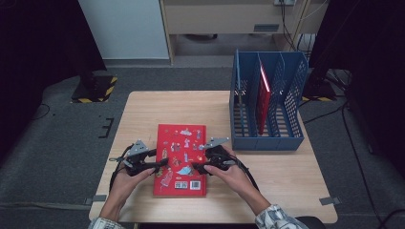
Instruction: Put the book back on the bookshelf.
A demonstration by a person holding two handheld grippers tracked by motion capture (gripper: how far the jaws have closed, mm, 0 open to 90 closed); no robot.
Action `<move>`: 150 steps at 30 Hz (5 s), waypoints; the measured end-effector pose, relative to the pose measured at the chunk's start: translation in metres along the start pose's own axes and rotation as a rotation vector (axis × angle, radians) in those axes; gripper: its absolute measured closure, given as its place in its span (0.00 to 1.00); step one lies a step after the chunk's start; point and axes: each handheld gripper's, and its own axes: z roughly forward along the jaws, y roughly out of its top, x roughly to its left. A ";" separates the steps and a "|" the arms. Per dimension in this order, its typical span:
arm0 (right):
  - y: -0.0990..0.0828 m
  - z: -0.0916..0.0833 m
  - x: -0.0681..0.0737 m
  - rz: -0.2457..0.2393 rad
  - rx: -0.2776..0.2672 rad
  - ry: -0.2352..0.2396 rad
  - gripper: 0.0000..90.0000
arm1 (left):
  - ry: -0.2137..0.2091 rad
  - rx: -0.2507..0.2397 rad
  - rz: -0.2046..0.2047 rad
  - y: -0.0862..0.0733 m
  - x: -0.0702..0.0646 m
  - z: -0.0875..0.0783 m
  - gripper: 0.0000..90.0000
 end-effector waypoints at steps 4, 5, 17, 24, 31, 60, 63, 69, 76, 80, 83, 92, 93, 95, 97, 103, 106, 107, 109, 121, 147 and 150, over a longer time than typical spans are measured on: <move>0.001 0.000 0.002 -0.007 -0.002 -0.014 0.26 | 0.004 0.000 0.005 0.001 0.000 -0.001 0.42; 0.001 0.000 0.002 -0.009 0.001 -0.017 0.26 | 0.005 -0.001 0.007 0.001 -0.001 -0.001 0.42; 0.001 0.000 -0.003 0.005 0.045 0.016 0.24 | -0.002 -0.027 0.008 0.005 -0.004 -0.003 0.46; 0.001 -0.001 -0.002 -0.009 0.039 0.012 0.25 | -0.004 -0.018 0.003 0.005 -0.003 -0.003 0.46; 0.001 -0.003 -0.001 -0.020 0.026 0.005 0.26 | -0.005 -0.017 0.002 0.004 -0.002 -0.003 0.46; 0.015 -0.033 0.002 -0.083 -0.140 -0.021 0.43 | -0.015 -0.078 0.008 0.019 -0.007 -0.022 0.54; 0.018 -0.036 0.002 -0.087 -0.147 -0.018 0.43 | -0.007 -0.083 0.013 0.021 -0.007 -0.022 0.54; 0.023 -0.040 0.002 -0.091 -0.155 -0.004 0.43 | 0.006 -0.090 0.030 0.024 -0.010 -0.024 0.54; 0.034 -0.043 0.006 -0.121 -0.154 0.003 0.43 | 0.010 -0.101 0.040 0.029 -0.013 -0.027 0.54; 0.045 -0.046 0.011 -0.141 -0.175 0.009 0.45 | 0.012 -0.119 0.047 0.032 -0.014 -0.028 0.55; 0.051 -0.046 0.015 -0.154 -0.186 0.003 0.43 | 0.015 -0.117 0.060 0.035 -0.017 -0.028 0.57; 0.054 -0.048 0.013 -0.125 -0.198 0.013 0.44 | 0.018 -0.121 0.057 0.035 -0.017 -0.029 0.58; 0.054 -0.048 0.013 -0.122 -0.204 0.016 0.45 | 0.018 -0.123 0.051 0.034 -0.017 -0.029 0.58; 0.055 -0.048 0.014 -0.119 -0.214 0.018 0.46 | 0.016 -0.125 0.045 0.034 -0.016 -0.030 0.58; 0.057 -0.048 0.015 -0.119 -0.220 0.017 0.47 | 0.015 -0.126 0.038 0.033 -0.015 -0.031 0.57; 0.061 -0.047 0.017 -0.122 -0.211 0.010 0.46 | 0.019 -0.118 0.041 0.034 -0.016 -0.034 0.58; 0.062 -0.045 0.017 -0.116 -0.189 -0.005 0.43 | 0.017 -0.117 0.045 0.034 -0.016 -0.034 0.61; 0.062 -0.044 0.016 -0.112 -0.183 -0.011 0.42 | 0.016 -0.117 0.047 0.034 -0.016 -0.034 0.62; 0.060 -0.043 0.015 -0.109 -0.171 -0.018 0.40 | 0.017 -0.116 0.052 0.034 -0.017 -0.033 0.63; 0.053 -0.040 0.009 -0.096 -0.136 -0.038 0.36 | -0.006 -0.106 0.053 0.037 -0.020 -0.033 0.72; 0.071 -0.065 0.011 -0.031 -0.205 0.073 0.48 | -0.031 -0.128 0.050 0.055 -0.025 -0.058 0.80; 0.076 -0.067 0.010 -0.031 -0.218 0.069 0.48 | -0.023 -0.132 0.055 0.061 -0.022 -0.058 0.80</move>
